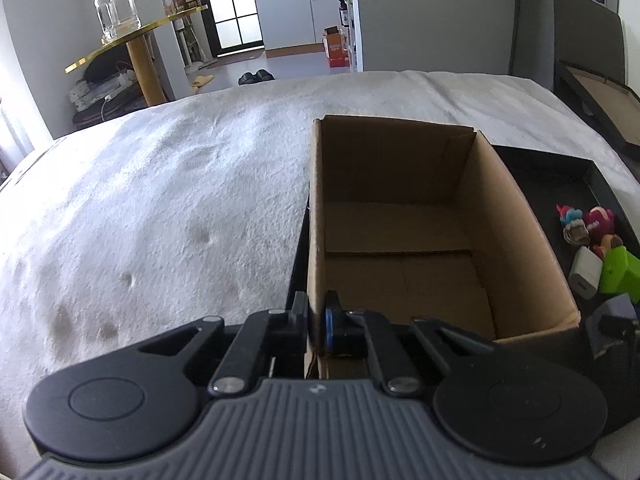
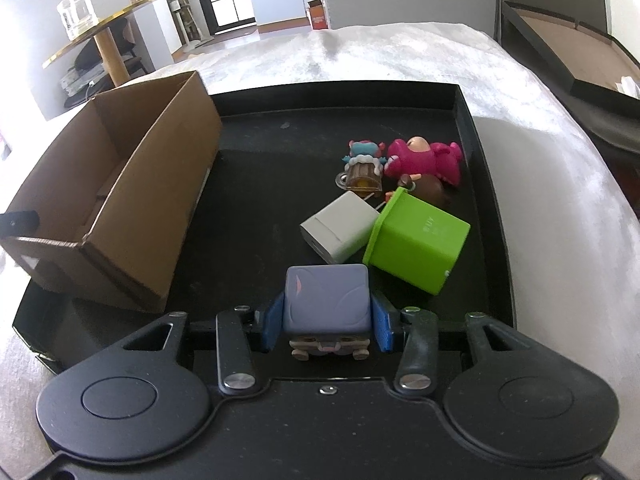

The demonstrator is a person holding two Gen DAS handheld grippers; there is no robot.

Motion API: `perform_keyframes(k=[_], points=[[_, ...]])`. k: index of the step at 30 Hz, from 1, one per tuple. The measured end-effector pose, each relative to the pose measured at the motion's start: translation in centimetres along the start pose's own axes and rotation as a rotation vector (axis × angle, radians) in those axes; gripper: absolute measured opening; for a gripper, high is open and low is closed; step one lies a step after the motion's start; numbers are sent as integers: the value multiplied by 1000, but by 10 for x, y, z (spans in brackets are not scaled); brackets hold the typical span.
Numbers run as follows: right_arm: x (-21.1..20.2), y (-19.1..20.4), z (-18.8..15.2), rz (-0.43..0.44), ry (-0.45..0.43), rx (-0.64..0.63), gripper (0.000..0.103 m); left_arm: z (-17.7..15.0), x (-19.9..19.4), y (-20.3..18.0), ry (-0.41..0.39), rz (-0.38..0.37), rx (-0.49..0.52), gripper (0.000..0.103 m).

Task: Organize rigid objects
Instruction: 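Lift the lavender cube with the right gripper and carry it over the box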

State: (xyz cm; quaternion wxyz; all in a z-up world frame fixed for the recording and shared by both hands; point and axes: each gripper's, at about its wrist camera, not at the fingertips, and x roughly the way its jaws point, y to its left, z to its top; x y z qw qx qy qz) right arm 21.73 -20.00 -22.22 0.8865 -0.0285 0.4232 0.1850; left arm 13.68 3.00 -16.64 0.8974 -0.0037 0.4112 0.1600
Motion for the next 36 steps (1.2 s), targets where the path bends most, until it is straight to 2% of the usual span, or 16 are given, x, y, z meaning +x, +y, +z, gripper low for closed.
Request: perform_keyframes(k=[6, 16, 21, 26, 28, 36], points=[[-1, -2, 0, 2, 8, 23, 45, 0, 1, -1, 6, 30, -12, 8], [3, 5, 5, -22, -20, -41, 46, 2, 9, -8, 17, 110, -73, 11], [1, 11, 5, -41, -22, -69, 49, 3, 10, -11, -3, 137, -56, 13], [3, 12, 1, -53, -6, -71, 49, 3, 14, -9, -9, 139, -52, 14], [2, 12, -1, -56, -10, -70, 44, 2, 13, -9, -22, 130, -48, 14], [-8, 14, 1, -47, -29, -70, 43, -2, 11, -13, -52, 96, -25, 11]])
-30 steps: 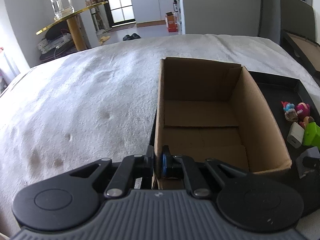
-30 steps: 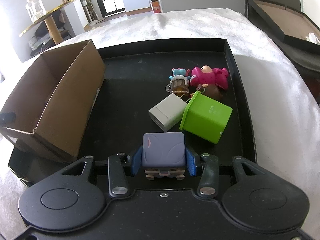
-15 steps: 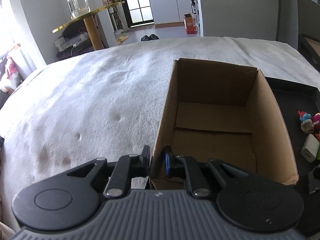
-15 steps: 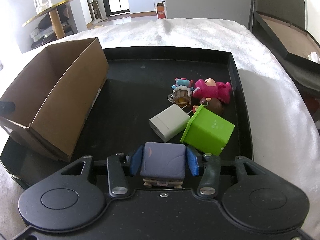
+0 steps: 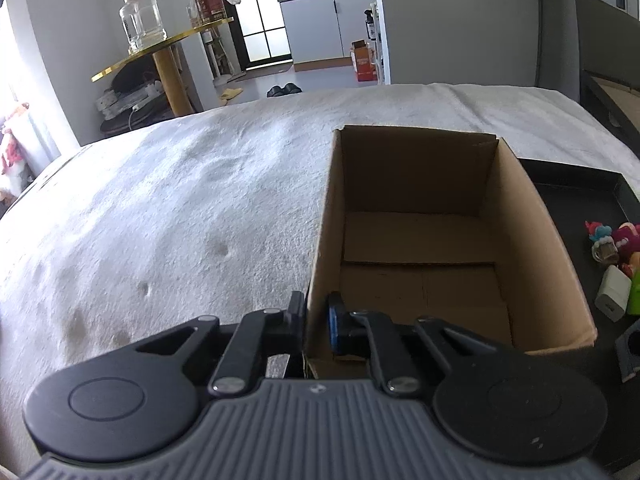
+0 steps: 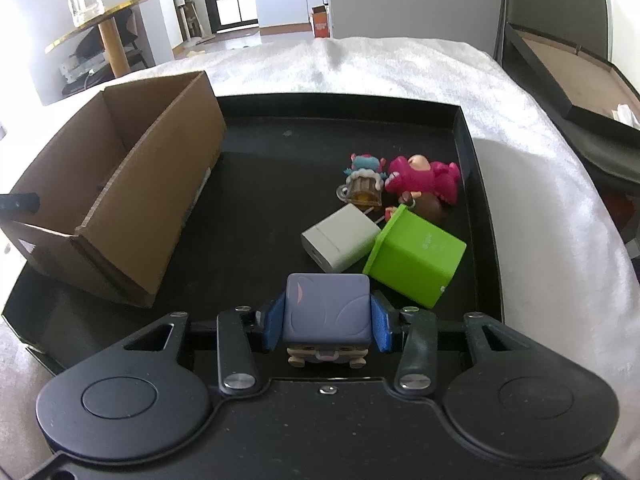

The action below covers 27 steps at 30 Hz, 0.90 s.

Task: Organize rigid objects
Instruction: 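Lift the lavender cube with the right gripper and carry it over the box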

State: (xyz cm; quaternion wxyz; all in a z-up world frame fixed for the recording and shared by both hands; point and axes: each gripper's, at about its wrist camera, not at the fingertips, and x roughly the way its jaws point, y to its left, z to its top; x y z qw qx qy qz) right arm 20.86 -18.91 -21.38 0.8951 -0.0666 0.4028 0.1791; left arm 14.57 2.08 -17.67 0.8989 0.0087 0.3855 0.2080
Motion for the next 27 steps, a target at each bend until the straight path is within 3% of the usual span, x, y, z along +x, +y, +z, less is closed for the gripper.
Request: perform_keyframes(k=[5, 27], points=[[-5, 9, 7, -4, -21, -15, 43, 2, 1, -6, 0, 25, 16, 11], [-35, 51, 57, 69, -198, -128, 43, 2, 0, -2, 8, -4, 7, 10]])
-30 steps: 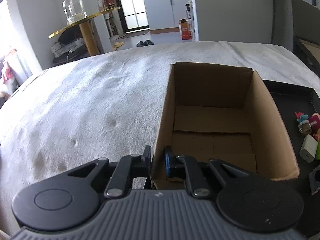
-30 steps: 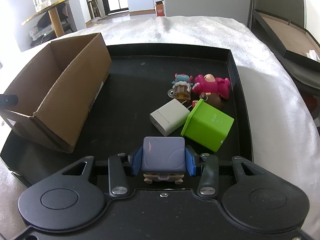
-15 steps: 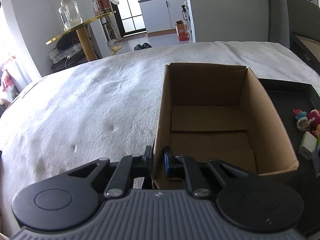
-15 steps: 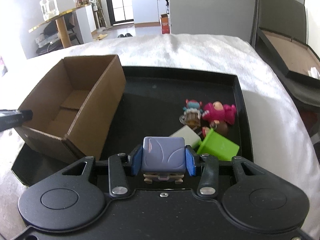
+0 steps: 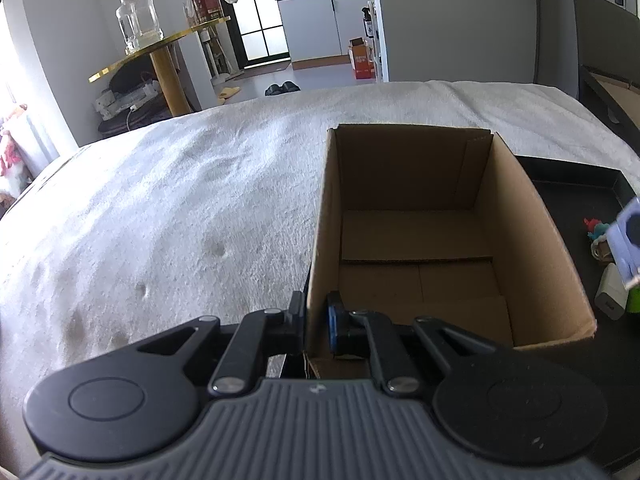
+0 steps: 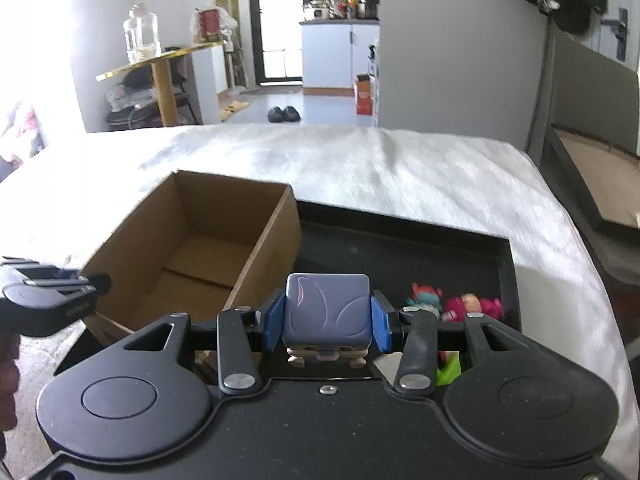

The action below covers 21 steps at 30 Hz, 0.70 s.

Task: Organize rigid objects
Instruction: 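Lift the lavender cube with the right gripper and carry it over the box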

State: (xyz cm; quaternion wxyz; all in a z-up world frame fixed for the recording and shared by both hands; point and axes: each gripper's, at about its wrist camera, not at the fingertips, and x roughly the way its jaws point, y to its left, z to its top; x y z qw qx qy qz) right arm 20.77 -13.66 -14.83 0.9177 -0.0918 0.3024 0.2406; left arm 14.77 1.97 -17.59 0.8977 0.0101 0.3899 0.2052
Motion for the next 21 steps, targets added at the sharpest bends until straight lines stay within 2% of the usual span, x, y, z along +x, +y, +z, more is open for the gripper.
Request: perform_keyframes(k=[13, 21], points=[[1, 31, 26, 46, -90, -100, 43, 0, 0, 5, 1, -30, -18, 9], [4, 51, 32, 88, -95, -140, 43, 3, 0, 10, -1, -54, -38, 9]])
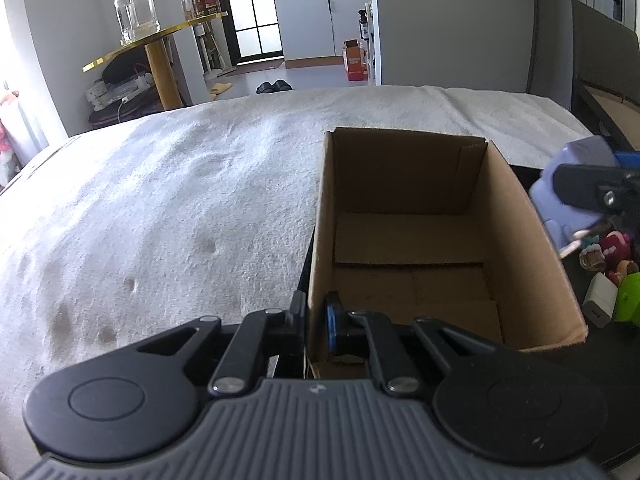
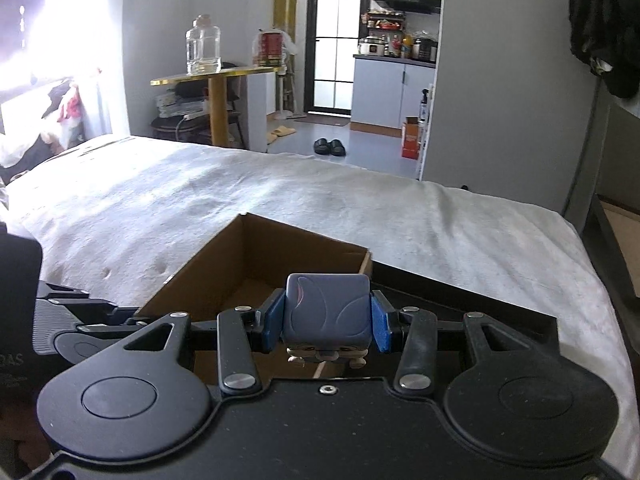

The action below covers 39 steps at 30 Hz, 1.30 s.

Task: Organize rigid objects
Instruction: 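Lift the lavender cube with the right gripper and carry it over the box, then open the right gripper to drop the lavender cube into the box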

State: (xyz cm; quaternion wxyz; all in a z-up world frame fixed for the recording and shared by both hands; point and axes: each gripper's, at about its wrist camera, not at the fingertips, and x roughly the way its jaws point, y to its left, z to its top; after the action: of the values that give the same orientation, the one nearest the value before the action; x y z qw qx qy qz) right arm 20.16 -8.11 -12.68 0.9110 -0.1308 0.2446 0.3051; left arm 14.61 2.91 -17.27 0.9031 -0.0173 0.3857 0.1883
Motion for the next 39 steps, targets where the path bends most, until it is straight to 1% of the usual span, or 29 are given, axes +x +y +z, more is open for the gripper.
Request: perform_keyframes(k=[5, 12, 16, 19, 21, 22, 23, 24, 25, 32, 39], points=[[4, 12, -2, 45, -1, -30, 43, 0, 2, 5, -7, -19, -20, 9], [20, 27, -3, 106, 38, -14, 44, -2, 5, 13, -5, -48, -46, 9], [28, 36, 3, 133, 48, -19, 44, -2, 6, 17, -12, -73, -40, 8], [32, 39, 8, 142, 43, -14, 44, -4, 6, 20, -17, -94, -30, 7], [34, 39, 12, 163, 31, -4, 44, -4, 6, 23, -13, -105, -25, 7], [35, 40, 14, 174, 25, 4, 46, -5, 5, 24, -9, -108, -23, 7], [35, 41, 15, 173, 20, 10, 49, -4, 4, 25, -5, -106, -22, 7], [36, 43, 16, 164, 22, 8, 56, -5, 4, 27, -2, -107, -29, 7], [36, 43, 17, 152, 23, 3, 57, -5, 3, 28, -9, -97, -25, 7], [20, 28, 7, 136, 49, 44, 57, -2, 5, 25, -6, -61, -17, 9], [-4, 6, -3, 87, 47, 99, 57, 2, 8, 18, 1, -4, -2, 11]])
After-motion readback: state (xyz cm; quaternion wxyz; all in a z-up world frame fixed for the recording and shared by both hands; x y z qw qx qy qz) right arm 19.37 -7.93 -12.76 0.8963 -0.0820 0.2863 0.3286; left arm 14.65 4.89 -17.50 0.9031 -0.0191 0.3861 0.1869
